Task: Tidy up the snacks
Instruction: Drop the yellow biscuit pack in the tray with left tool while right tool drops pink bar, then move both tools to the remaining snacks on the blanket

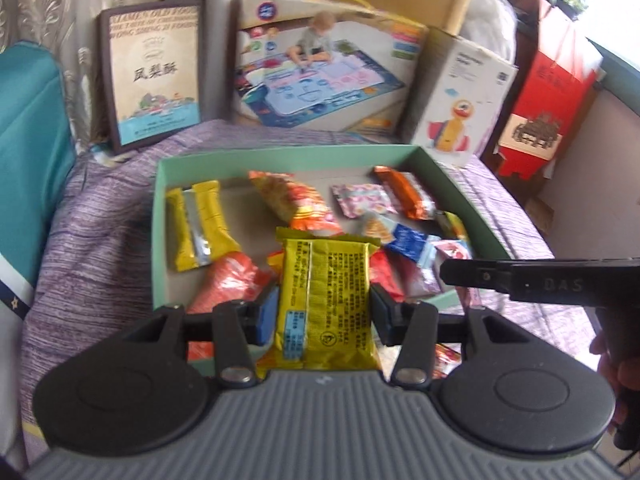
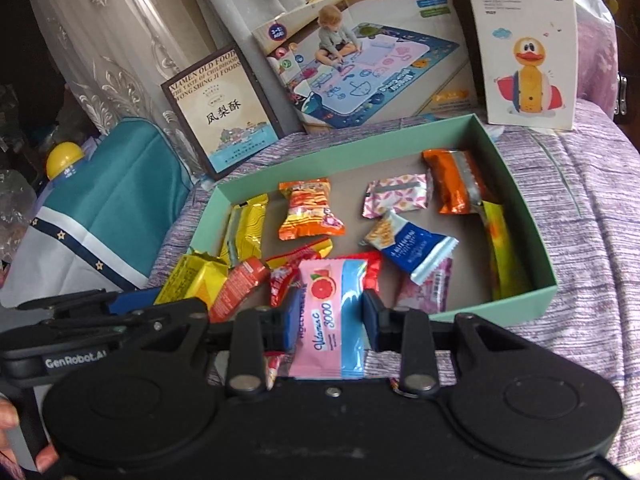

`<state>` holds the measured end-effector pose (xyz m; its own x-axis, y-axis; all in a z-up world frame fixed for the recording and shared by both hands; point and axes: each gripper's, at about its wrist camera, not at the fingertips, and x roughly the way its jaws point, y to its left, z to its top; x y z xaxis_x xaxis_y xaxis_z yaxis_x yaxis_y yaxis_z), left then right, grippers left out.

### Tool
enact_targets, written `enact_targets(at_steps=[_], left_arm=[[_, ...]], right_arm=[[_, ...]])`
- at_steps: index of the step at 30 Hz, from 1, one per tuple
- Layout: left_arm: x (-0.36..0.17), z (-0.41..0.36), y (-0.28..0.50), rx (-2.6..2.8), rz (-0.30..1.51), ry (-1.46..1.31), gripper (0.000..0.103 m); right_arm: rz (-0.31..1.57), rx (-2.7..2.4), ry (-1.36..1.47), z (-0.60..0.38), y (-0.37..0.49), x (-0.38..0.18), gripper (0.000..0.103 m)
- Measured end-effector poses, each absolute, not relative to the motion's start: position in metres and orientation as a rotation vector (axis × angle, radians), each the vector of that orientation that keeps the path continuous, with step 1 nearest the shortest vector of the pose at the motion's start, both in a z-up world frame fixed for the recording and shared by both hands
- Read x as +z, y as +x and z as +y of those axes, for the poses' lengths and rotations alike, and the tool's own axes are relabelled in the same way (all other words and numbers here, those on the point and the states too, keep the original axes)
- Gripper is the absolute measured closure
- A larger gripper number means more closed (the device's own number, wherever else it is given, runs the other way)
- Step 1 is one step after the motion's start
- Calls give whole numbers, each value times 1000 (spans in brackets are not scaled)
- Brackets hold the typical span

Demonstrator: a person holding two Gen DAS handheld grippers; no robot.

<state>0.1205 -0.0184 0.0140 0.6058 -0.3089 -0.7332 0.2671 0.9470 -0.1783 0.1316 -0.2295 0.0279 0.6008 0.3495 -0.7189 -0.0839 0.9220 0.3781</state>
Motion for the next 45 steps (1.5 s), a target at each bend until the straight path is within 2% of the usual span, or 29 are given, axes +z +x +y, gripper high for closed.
enact_targets(at_steps=[9,11,12,13,14,15,16,18,26,36,45], left_arm=[[-16,-9,158,-290,905,-73,56],[-21,-10,163,-291,918,-65,56],[-24,-12,164,-290,928,-62,52],[-26,-12,164,-286,934,-59,47],[-28,-13,164,-279,937,-57,32],[-29,-13,162,-271,932,-54,21],[-30,-12,160,-262,924,-48,17],[-30,-12,157,-249,914,-39,8],[-22,-9,149,-225,911,-67,0],[-4,-6,113,-223,904,-94,0],[-17,-5,64,-243,973,-78,0]], right_arm=[[927,242,340,-207,169,11,71],[934,240,345,-206,173,8,68],[934,240,350,-205,174,6,66],[934,240,352,-204,175,5,54],[930,235,349,-204,174,4,33],[922,225,343,-203,173,5,23],[909,220,336,-204,171,6,8],[896,209,319,-204,170,9,1],[914,184,310,-210,160,15,0],[926,166,331,-222,116,26,0],[941,134,363,-236,72,23,0]])
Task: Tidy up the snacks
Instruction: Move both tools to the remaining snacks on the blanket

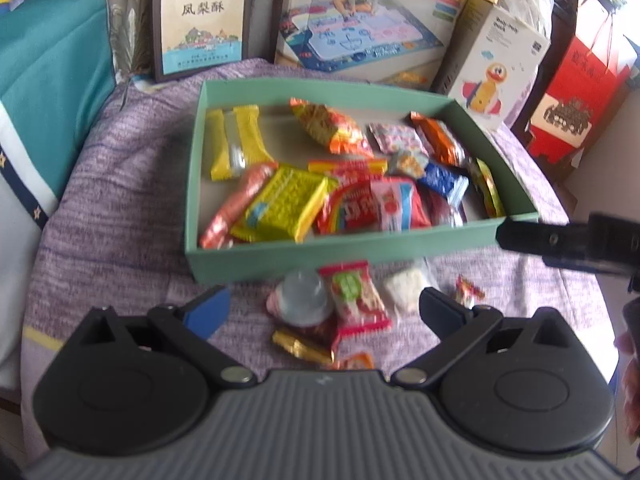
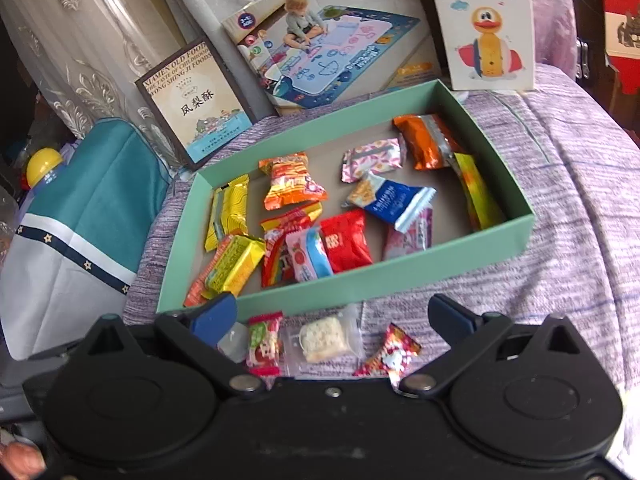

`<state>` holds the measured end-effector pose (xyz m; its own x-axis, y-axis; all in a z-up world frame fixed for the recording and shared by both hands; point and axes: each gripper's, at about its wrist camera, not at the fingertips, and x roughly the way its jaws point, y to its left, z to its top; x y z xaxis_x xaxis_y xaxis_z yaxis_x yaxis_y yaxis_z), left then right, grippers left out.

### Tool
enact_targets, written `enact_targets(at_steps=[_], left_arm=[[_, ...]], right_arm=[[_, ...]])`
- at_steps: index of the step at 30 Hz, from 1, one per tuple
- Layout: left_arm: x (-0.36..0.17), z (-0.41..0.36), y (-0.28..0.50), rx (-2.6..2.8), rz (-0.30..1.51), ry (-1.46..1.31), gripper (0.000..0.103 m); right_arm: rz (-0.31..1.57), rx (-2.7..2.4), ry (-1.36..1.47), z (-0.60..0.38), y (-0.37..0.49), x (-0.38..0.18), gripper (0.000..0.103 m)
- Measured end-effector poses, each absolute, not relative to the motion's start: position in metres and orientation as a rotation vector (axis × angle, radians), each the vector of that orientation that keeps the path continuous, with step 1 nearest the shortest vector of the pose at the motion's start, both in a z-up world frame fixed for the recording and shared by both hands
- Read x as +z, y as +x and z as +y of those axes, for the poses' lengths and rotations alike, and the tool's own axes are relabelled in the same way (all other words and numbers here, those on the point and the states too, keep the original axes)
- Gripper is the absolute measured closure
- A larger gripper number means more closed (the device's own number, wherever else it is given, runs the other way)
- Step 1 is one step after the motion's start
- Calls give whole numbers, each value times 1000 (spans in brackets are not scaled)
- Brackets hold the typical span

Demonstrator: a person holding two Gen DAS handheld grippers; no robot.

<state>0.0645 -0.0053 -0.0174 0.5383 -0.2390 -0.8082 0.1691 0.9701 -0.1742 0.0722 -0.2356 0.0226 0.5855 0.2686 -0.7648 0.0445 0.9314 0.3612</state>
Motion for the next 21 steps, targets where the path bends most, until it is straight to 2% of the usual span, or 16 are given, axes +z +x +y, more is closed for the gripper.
enact_targets(at_steps=[16,21], left_arm=[[-73,5,16,-204,1123,-13,0],[-79,26,15,-172,1135,-69,0]], right_arm=[[1116,169,442,-218,18,-35,0],[1193,211,406,-197,18,-44,11]])
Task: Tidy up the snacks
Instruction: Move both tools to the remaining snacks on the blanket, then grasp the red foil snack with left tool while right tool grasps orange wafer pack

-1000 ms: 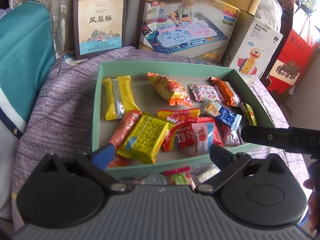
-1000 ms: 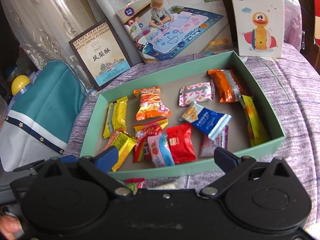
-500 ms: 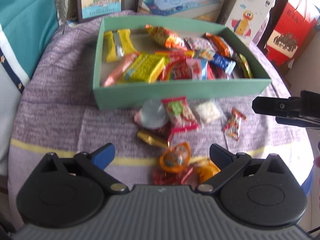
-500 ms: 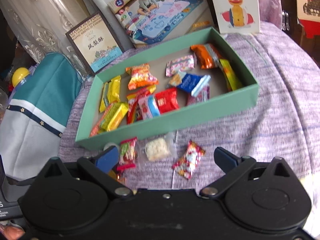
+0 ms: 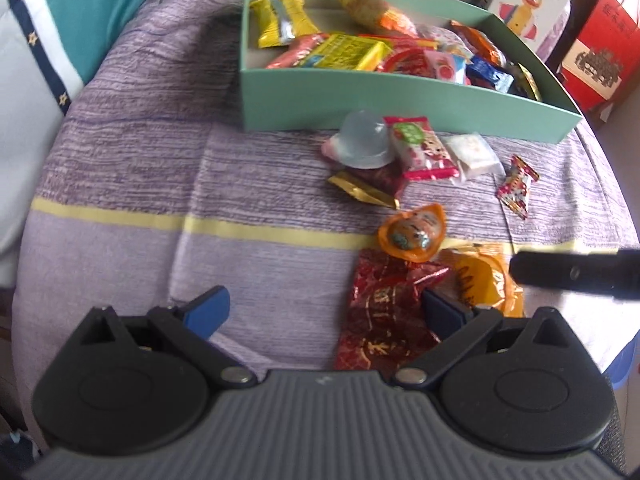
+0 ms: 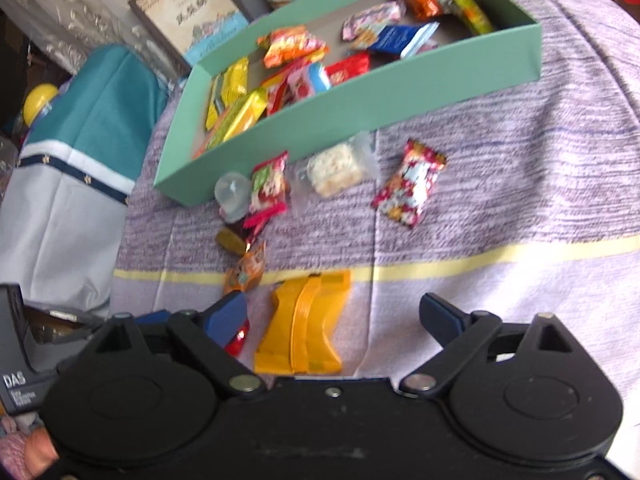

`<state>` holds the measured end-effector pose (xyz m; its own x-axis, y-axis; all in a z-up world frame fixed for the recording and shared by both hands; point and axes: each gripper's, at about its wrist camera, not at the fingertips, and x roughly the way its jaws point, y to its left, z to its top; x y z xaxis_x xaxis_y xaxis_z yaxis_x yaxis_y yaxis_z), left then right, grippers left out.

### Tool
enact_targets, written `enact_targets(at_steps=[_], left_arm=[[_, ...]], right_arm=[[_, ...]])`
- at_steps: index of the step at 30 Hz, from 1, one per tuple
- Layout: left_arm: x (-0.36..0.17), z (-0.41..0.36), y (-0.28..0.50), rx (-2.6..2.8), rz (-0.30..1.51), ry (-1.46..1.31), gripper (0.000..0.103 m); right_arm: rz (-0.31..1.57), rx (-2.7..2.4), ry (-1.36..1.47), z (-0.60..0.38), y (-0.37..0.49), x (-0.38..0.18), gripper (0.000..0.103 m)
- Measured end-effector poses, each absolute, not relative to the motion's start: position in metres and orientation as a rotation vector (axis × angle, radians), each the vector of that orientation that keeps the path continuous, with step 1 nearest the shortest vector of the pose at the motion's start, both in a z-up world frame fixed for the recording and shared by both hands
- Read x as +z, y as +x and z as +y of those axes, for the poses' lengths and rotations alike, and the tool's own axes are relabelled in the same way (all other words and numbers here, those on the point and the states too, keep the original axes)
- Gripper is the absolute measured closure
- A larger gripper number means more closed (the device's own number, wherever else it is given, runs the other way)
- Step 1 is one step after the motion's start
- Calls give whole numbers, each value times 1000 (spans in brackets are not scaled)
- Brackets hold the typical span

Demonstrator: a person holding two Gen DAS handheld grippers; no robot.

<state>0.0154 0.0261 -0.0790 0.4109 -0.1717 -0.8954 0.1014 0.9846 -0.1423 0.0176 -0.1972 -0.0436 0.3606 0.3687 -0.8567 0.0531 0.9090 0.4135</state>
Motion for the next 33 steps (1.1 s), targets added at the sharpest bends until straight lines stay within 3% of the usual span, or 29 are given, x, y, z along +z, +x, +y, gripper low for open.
enact_targets(at_steps=[7,9,10,12,16,19,22,23,33], left_arm=[[-79,43,12,-168,1120,-78,0],[-79,44,12,-173,1118,-71,0],[-79,44,12,-175,1116,-68,0],[-80,41,13,-178,1116,-63,0],[-80,29,12,-194,1102,-30,4],[-78,23,7,-205,1080,-2,20],[-75,21,0,-232,1060,21,48],[-74,21,-1,-239,1055,18,64],[-57,41,-2,-197,1024,-41,65]], right_arm=[[1221,239,275,-164,20,-51,29],[1181,232,197,-155,18,-50,40],[1166,229,170,-153,16,-50,57],[1150,220,164,-156,14,-51,63],[1135,223,156,-160,10,-53,64],[1129,226,117,-158,5,-52,62],[1116,235,43,-146,3,-53,60],[1108,242,9,-143,2,-53,60],[1049,251,76,-162,2,-34,65]])
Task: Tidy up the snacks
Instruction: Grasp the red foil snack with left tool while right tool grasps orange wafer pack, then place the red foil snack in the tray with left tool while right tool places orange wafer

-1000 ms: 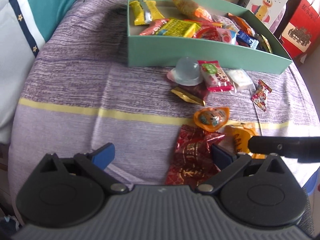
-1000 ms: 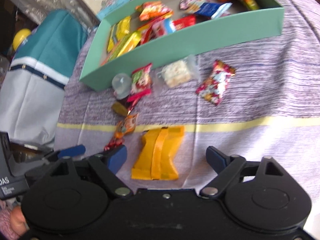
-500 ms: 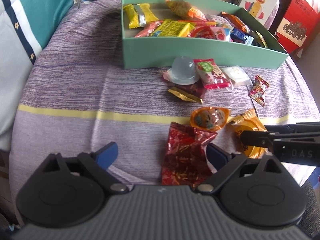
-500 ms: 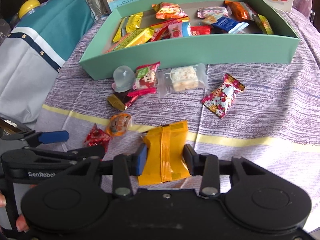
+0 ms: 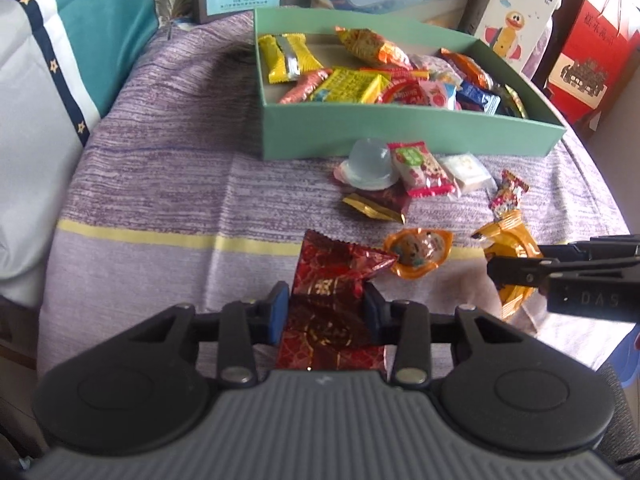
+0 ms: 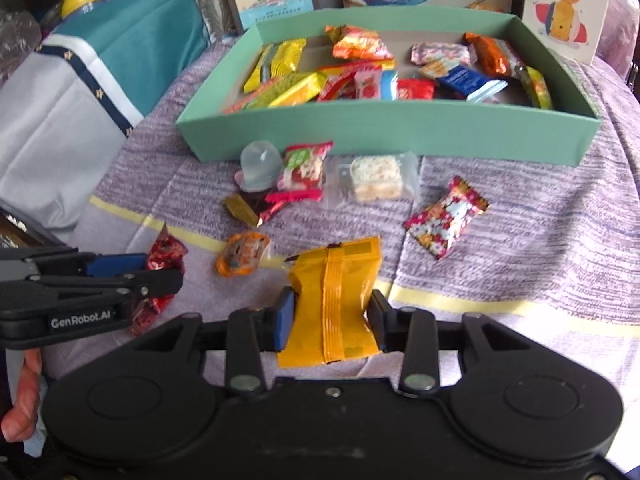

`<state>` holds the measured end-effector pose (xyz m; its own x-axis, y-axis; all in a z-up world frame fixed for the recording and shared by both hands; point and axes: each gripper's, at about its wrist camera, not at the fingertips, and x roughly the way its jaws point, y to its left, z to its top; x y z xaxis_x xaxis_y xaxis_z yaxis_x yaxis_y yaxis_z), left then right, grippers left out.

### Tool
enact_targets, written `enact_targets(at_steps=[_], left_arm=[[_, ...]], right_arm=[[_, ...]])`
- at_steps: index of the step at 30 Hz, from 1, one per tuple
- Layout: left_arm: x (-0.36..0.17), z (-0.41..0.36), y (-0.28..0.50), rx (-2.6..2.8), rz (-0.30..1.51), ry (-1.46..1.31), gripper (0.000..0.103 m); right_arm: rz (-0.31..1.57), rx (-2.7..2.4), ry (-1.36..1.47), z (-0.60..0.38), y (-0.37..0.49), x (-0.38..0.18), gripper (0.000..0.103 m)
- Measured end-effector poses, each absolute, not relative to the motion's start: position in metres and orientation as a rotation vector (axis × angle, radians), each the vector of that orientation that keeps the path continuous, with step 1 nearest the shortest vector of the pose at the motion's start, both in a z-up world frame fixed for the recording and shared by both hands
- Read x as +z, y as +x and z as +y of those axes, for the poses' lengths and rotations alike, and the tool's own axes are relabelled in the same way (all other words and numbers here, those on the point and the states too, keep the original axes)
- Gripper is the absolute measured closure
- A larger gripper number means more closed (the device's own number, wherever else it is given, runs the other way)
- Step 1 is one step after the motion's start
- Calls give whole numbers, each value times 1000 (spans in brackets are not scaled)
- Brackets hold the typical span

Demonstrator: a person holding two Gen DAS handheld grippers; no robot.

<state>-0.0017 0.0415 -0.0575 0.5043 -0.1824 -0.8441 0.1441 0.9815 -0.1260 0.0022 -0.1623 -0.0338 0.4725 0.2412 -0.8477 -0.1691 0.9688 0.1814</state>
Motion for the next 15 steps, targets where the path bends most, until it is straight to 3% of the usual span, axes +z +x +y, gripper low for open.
enact_targets(at_steps=[15], left_arm=[[17,41,86,-215,878,-61,65]], right_arm=[[885,174,263,-221,91,26,65]])
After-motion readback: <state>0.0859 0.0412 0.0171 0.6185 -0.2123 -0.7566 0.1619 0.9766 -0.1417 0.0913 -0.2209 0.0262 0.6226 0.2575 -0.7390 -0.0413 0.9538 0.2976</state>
